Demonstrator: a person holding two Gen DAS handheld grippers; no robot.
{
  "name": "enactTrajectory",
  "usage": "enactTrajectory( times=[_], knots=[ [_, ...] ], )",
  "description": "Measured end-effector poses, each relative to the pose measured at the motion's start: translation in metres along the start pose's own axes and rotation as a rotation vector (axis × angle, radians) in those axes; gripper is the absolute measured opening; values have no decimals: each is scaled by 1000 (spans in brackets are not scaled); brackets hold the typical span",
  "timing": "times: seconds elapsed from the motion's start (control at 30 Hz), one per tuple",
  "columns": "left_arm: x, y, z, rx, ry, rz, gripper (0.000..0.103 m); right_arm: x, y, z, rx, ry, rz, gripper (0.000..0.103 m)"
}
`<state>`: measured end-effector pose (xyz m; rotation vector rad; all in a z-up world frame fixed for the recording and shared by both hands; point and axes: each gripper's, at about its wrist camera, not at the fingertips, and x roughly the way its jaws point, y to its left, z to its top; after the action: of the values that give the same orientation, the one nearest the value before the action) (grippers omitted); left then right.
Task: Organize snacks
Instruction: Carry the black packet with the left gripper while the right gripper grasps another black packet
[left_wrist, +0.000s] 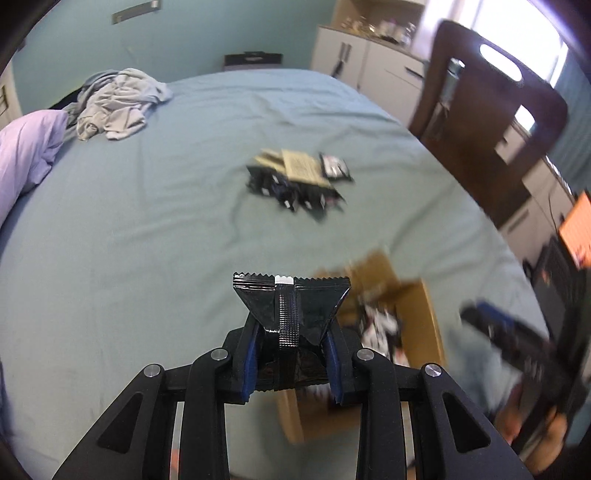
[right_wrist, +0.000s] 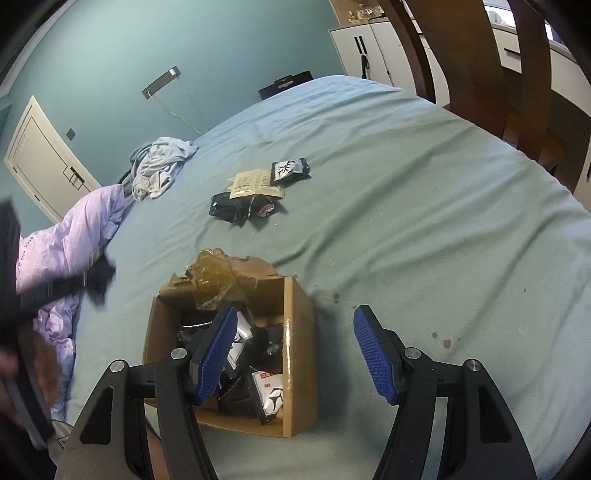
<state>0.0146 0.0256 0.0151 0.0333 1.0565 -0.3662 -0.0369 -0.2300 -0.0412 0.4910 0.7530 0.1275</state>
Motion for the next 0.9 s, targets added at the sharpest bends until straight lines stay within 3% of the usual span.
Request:
enactTrajectory(
  times=[0.2, 0.4, 0.47, 0.67, 0.83, 0.9],
  knots=[
    [2, -1, -3, -2, 9, -36, 29, 14, 2, 14, 2, 103, 43, 65],
    [19, -2, -3, 12, 60, -49, 30, 38, 20, 71, -65, 146, 8, 65],
    [25, -3, -2, 19, 82, -71, 30, 54, 25, 94, -53, 173, -5, 70],
    [33, 0, 5, 23, 83, -100, 30, 147, 53, 154, -87, 310, -81, 73],
    [35, 5, 10, 10, 74, -120, 30, 235, 65, 172, -74, 461, -127, 73],
    [36, 5, 10, 19, 71, -109, 30, 264, 68, 174, -76, 484, -158, 73]
  ],
)
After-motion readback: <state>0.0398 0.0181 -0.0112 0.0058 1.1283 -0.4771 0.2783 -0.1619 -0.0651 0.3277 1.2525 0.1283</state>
